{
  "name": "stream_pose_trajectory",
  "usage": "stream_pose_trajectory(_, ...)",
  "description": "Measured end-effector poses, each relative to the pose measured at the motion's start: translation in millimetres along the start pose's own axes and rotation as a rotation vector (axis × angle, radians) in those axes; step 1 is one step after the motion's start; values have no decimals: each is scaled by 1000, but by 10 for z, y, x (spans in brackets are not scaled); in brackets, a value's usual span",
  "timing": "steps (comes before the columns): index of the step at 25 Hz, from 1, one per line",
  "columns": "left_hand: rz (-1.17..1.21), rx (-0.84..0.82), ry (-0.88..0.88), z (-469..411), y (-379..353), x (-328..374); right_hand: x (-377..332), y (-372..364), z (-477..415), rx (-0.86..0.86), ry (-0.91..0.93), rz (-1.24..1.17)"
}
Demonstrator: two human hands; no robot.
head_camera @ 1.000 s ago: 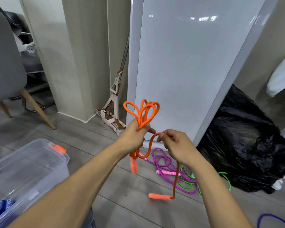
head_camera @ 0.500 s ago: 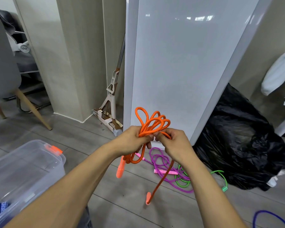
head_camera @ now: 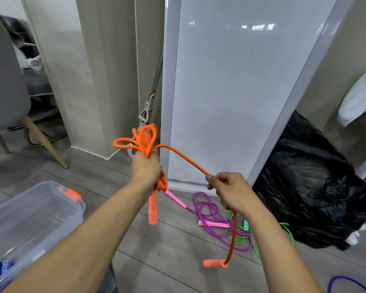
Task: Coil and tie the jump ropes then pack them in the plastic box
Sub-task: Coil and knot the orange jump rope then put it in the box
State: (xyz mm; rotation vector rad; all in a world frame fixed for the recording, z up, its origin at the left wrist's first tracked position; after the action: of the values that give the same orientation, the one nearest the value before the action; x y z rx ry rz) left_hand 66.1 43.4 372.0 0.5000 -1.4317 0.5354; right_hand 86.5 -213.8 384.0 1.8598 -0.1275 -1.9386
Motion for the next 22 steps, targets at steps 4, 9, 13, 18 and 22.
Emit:
stream_pose_trajectory(4,131,164,117,-53,242,-67,134,213,-15,106,-72,214)
stream_pose_trajectory(9,214,-78,203,18,-149,-201,-42,94,-26,133,59,-48)
stream_pose_trajectory(13,157,-284,169,288,-467,-143,-195,-204,48,44,153,9)
stream_pose_trajectory(18,-5,-376,125,396,-529,-135,-269,-582,150,-167,220,237)
stream_pose_trajectory(22,-8,-362,165,396,-452,-109,-230,-648,214,-290,169,336)
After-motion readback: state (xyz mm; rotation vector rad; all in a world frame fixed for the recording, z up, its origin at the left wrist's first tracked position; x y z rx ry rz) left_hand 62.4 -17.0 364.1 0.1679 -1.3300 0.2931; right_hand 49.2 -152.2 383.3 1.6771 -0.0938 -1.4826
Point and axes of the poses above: each hand's wrist, its own z-axis away from the middle knuckle, its own y-axis out of the back of the hand, x = y × z, the point moved 10 cm from there along -z, towards the middle knuckle, and after that the axes turned 6 degrees about -z, right-handed, at the moved point
